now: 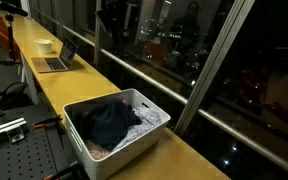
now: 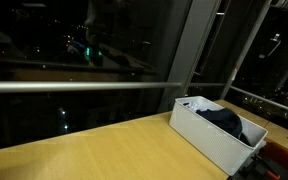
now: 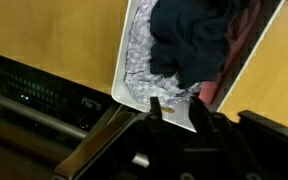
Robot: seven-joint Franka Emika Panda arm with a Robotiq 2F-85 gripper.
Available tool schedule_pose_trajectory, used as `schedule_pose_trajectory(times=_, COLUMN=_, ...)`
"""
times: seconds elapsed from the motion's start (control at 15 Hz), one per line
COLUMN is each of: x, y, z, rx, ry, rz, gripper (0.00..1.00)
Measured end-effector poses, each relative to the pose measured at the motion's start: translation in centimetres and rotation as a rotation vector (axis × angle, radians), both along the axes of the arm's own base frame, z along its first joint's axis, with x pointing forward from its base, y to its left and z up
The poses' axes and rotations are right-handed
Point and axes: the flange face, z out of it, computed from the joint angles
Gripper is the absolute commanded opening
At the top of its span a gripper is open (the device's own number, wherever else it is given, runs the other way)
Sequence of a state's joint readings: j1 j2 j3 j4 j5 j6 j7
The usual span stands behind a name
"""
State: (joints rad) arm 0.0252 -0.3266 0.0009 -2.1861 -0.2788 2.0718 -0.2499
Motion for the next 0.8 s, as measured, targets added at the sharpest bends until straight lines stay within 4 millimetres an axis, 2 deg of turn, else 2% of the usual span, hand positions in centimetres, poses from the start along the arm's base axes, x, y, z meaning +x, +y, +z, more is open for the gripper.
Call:
schedule_pose_trajectory(times=0.27, x=0.0, y=-0.5, z=-0.6, rx=0.004, ry=0.007, rz=-0.007, gripper=0.98)
schedule_pose_trajectory(times=0.4, x=0.0, y=-0.5, z=-1.1, rx=0.004, ry=0.014, rz=-0.009, gripper=1.0)
schedule_pose_trajectory(times=0.47, x=0.1, y=-0.4, z=-1.3, rx=0.005, ry=0.017, rz=-0.017, gripper=0.94)
schedule_pose_trajectory(times=0.53, x=0.1, y=-0.4, z=-1.5, rx=0.007, ry=0.019, rz=-0.026, gripper=1.0)
schedule_pose_trajectory(times=0.8, x=0.3, y=-0.3, z=-1.9, rx=0.009, ry=0.024, rz=-0.039, gripper=1.0)
